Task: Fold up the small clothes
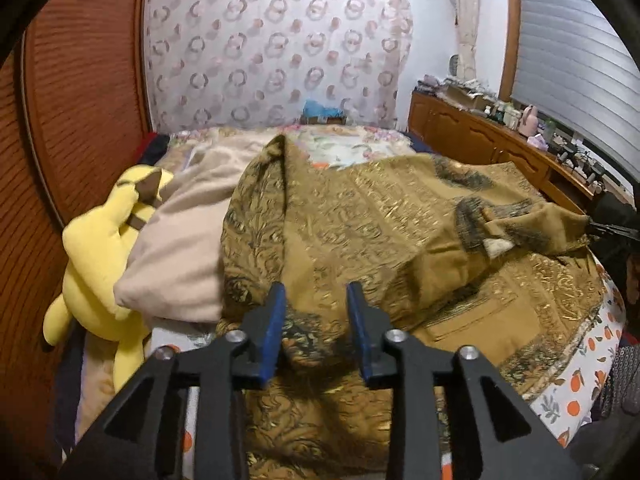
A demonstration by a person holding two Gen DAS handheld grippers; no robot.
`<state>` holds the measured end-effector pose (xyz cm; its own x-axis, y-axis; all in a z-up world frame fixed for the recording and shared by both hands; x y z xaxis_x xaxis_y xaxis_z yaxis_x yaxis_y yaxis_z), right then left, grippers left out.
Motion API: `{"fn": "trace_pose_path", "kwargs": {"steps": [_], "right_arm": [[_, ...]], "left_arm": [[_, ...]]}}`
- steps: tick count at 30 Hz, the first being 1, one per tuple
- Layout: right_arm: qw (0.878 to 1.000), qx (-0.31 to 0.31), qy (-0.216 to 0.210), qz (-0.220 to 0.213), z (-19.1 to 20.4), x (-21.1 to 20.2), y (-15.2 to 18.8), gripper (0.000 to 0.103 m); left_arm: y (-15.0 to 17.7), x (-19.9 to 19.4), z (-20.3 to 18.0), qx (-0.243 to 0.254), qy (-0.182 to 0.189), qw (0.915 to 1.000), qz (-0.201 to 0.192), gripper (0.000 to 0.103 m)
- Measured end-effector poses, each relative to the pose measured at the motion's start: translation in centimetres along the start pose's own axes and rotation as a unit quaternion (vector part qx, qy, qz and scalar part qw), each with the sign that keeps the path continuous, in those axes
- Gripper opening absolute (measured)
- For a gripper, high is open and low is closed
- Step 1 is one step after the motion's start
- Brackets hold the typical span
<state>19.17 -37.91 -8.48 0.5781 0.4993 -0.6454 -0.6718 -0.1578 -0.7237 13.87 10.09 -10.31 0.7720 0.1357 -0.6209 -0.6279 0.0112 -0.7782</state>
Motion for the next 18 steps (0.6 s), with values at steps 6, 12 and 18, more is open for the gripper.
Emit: {"fn": "trace_pose_path", "kwargs": {"steps": [6, 12, 18], "right_arm": [[0.999, -0.028, 0.009, -0.023, 1.8, -1.8, -1.5, 0.034], [0.998, -0.056, -0.008, -0.016, 4.5, 0.4, -2.9, 0.043], [0.997, -0.078, -0.008, 0.008, 5.7, 3.1, -2.6, 0.044]], "left_arm": [[-2.2, -1.7, -3.1, 0.033, 0.014, 0.9987, -0.035, 0.039], [-3.8, 1.1, -9.2, 0.086, 0.068, 0.9939, -0.014, 0.039], [-3.5, 4.7, -12.8, 0.125, 0.086, 0.9880, 0.029, 0.039]]}}
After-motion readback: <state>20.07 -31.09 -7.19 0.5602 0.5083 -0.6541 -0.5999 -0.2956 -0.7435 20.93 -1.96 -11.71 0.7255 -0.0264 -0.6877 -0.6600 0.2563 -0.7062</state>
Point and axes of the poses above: each gripper's, at about its wrist camera, not at the fingertips, and x roughly the way its jaws point, z to its left, y to its underside, the point moved 6 cm from there along x, roughly the way its jaws point, and after that the axes turned 15 degrees about -y, right-handed, at the moved point
